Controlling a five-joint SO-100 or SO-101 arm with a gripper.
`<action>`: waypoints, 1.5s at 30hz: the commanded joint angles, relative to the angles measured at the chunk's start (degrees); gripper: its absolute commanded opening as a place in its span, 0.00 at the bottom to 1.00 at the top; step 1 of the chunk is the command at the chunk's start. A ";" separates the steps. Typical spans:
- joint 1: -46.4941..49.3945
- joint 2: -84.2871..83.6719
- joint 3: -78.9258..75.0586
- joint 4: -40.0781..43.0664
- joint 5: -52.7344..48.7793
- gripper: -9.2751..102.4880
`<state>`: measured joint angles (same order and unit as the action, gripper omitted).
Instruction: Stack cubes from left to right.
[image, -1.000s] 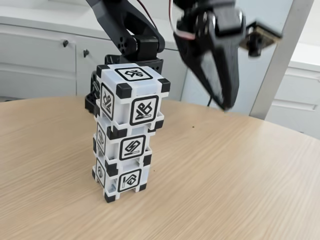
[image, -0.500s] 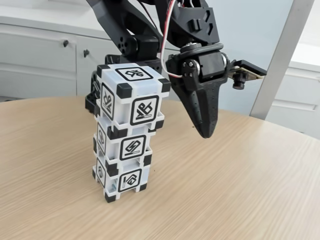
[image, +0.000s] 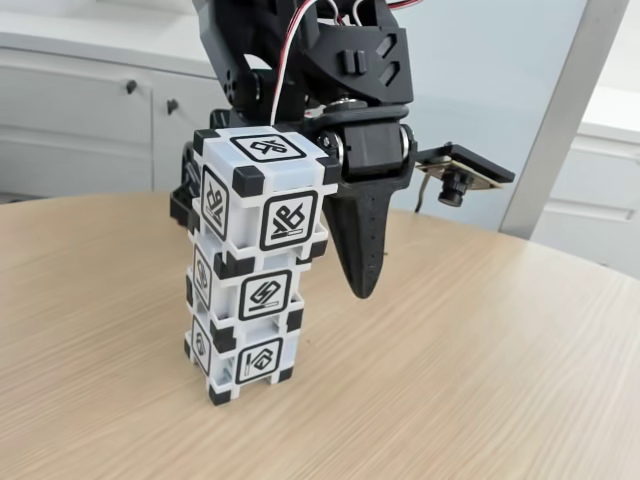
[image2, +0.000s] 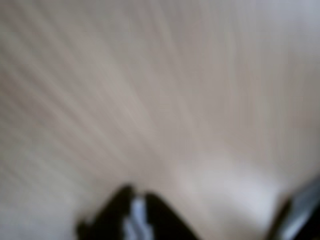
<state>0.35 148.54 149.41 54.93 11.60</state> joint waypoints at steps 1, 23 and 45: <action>0.70 0.53 -0.18 -0.79 -0.44 0.08; 0.70 0.70 1.58 -0.88 3.60 0.08; 0.62 28.30 11.16 5.54 4.66 0.08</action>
<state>0.70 176.31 161.02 59.94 16.08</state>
